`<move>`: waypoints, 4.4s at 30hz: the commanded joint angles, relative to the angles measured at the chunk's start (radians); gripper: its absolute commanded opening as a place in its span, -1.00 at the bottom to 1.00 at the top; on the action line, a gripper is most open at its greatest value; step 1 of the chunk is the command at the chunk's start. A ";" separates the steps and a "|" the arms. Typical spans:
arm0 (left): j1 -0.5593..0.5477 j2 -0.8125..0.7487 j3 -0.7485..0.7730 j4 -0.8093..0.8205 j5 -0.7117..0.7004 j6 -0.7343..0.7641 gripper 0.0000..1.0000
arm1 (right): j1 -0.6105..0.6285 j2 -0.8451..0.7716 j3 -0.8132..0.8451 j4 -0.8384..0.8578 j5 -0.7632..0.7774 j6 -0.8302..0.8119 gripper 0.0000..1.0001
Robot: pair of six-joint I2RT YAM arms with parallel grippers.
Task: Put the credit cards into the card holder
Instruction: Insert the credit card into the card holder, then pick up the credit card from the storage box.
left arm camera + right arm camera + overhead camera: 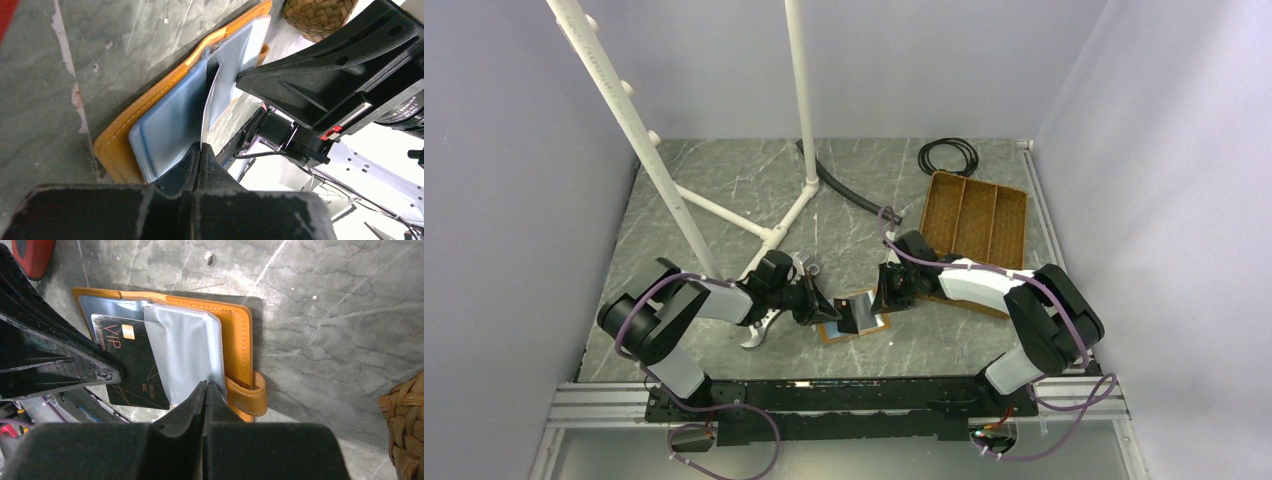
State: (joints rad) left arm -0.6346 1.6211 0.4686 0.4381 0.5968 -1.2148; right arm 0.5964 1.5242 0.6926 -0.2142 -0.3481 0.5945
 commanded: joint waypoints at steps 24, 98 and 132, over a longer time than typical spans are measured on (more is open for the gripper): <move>-0.056 -0.034 0.047 -0.133 -0.212 0.149 -1.00 | -0.003 0.007 -0.046 0.052 0.047 -0.009 -1.00; -0.229 -0.268 0.435 -0.757 -0.274 0.352 0.88 | -0.546 -0.254 -0.013 -0.171 0.084 -0.157 0.56; -0.229 -0.272 0.464 -0.764 -0.269 0.376 0.88 | -0.623 -0.255 -0.028 -0.086 -0.074 -0.179 0.31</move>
State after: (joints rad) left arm -0.8650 1.3716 0.9108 -0.3454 0.3164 -0.8509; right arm -0.0284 1.2018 0.6315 -0.3706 -0.3454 0.4438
